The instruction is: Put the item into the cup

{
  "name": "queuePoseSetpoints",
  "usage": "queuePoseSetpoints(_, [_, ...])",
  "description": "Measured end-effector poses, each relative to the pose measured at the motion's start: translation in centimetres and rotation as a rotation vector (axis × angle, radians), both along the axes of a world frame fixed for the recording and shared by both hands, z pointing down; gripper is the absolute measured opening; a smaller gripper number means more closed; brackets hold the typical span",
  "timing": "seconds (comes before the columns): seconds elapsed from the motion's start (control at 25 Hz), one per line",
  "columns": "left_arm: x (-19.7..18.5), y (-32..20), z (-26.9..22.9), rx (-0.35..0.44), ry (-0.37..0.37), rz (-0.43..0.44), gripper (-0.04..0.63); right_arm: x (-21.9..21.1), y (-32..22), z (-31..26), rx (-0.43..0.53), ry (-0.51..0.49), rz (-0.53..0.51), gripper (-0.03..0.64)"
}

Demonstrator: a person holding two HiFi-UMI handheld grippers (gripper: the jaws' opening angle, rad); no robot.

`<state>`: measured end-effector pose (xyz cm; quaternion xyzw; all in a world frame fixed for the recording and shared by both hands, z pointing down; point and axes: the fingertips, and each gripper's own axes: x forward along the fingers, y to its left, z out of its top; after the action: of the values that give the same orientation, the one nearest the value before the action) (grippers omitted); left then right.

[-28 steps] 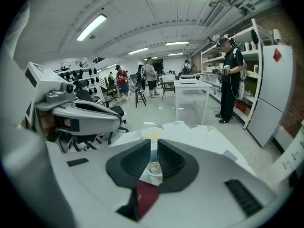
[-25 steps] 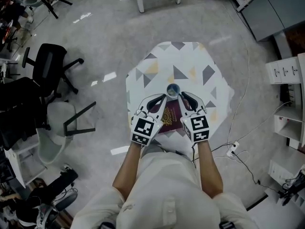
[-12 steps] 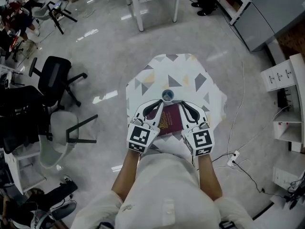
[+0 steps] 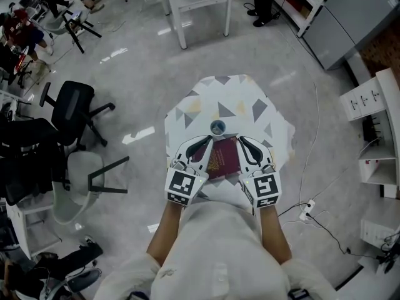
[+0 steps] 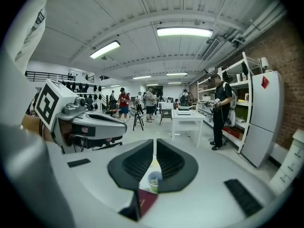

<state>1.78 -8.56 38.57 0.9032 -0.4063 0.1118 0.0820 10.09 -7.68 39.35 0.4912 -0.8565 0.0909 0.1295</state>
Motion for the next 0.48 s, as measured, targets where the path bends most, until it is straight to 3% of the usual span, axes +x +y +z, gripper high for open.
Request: queuePoseSetpoints(0.48, [-0.20,-0.28,0.21,-0.002,0.006,0.011,0.012,-0.64,-0.19,0.01,-0.002,0.005,0.000,0.014])
